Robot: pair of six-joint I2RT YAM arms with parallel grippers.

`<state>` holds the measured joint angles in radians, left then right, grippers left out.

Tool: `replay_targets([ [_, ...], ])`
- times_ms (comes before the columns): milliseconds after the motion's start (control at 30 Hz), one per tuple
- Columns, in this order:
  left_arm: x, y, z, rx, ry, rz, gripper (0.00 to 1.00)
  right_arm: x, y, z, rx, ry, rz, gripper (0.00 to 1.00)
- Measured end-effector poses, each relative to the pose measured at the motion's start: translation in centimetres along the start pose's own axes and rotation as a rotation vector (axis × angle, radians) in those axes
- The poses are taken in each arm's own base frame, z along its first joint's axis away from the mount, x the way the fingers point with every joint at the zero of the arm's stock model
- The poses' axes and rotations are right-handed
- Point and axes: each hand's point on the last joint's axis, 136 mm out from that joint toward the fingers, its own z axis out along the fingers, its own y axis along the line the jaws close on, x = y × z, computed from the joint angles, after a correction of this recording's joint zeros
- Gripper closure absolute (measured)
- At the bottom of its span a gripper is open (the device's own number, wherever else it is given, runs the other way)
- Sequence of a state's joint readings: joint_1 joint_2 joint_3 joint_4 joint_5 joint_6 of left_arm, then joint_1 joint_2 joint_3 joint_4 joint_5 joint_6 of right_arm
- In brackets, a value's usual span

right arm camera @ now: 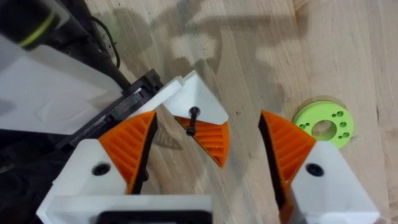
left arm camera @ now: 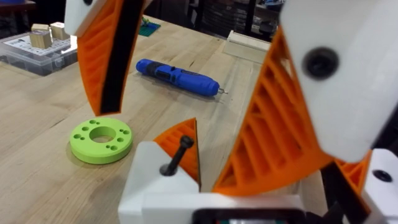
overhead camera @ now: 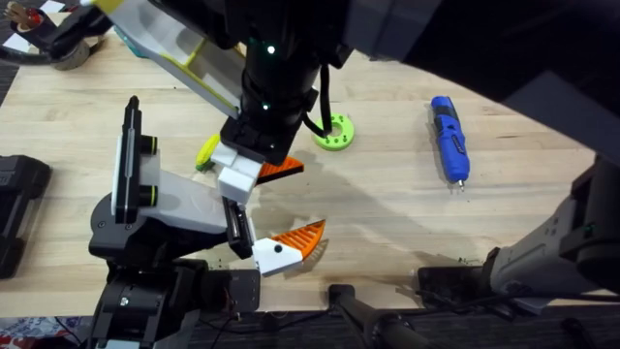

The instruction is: Pick up the gripper from the table and insert it into the empty holder that is missing its gripper. Then pick up a screw, insert it into the mounting hole, and use the screwdriver to tighten it. Finally, clean up the table by picking up the vegetable and placing it into the bucket.

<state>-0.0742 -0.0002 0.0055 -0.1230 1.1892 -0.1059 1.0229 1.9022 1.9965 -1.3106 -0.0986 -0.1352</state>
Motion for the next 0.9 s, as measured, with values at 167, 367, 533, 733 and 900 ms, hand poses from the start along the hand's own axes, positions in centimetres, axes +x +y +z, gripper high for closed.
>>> replay_targets([
  [167,0.0,0.0,0.0,0.001,0.0,0.0,0.015,0.1,-0.1,0.0,0.0,0.003,0.003,0.022],
  [367,0.0,0.0,0.0,0.001,0.0,0.001,0.015,0.1,-0.1,0.0,0.0,0.003,0.003,0.022],
  [533,0.0,0.0,0.0,0.001,0.0,0.001,0.015,0.1,-0.1,-0.1,0.001,0.0,0.002,0.022],
  [733,0.0,0.0,0.0,0.001,0.0,0.001,0.015,0.1,0.2,-2.5,0.008,-0.056,-0.005,0.027],
  [900,0.0,0.0,0.0,0.001,0.0,0.001,0.015,1.1,0.7,-5.2,0.014,-0.096,-0.01,0.123],
])
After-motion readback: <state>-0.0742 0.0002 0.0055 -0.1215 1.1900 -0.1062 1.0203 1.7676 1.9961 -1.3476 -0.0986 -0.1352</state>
